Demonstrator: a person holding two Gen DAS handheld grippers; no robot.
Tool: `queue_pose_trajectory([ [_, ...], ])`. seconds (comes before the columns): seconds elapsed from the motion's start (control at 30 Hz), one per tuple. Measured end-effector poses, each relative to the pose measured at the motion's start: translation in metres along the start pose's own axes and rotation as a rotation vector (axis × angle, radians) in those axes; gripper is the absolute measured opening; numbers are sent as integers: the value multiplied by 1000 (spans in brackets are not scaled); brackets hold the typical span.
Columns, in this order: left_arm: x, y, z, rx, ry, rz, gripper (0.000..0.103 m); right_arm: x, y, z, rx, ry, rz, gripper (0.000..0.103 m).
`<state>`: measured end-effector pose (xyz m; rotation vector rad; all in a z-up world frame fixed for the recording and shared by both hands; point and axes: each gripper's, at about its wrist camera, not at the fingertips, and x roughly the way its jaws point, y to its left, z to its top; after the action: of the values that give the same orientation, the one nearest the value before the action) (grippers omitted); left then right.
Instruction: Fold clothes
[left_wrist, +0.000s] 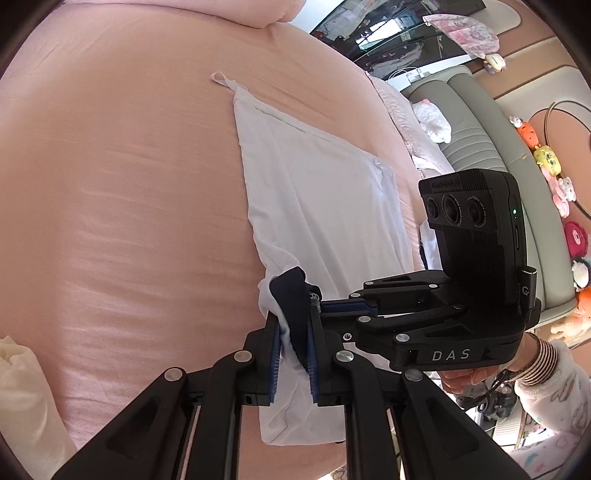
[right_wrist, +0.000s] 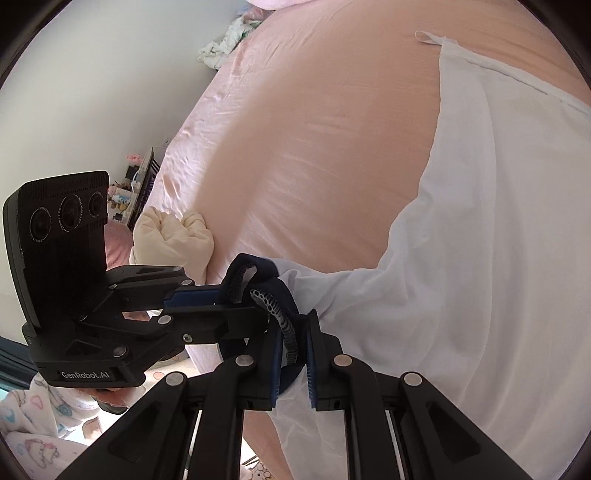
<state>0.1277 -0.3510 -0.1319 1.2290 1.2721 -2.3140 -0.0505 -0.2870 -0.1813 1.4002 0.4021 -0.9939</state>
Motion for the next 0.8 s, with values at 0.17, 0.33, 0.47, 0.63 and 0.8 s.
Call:
queue_pose_trajectory([
  [0.17, -1, 13, 15, -130, 1, -72, 11, 0, 5, 12, 41, -11, 38, 10],
  [0.33, 8, 10, 21, -158, 14, -63, 11, 7, 16, 16, 31, 6, 64, 10],
  [0.47, 3, 10, 15, -135, 24, -32, 10, 21, 27, 15, 13, 38, 74, 10],
  [0.63, 4, 13, 15, -145, 13, -21, 10, 31, 38, 20, -13, 46, 44, 10],
  [0.8, 4, 16, 22, -192, -5, -61, 10, 25, 34, 24, 7, 19, 42, 10],
])
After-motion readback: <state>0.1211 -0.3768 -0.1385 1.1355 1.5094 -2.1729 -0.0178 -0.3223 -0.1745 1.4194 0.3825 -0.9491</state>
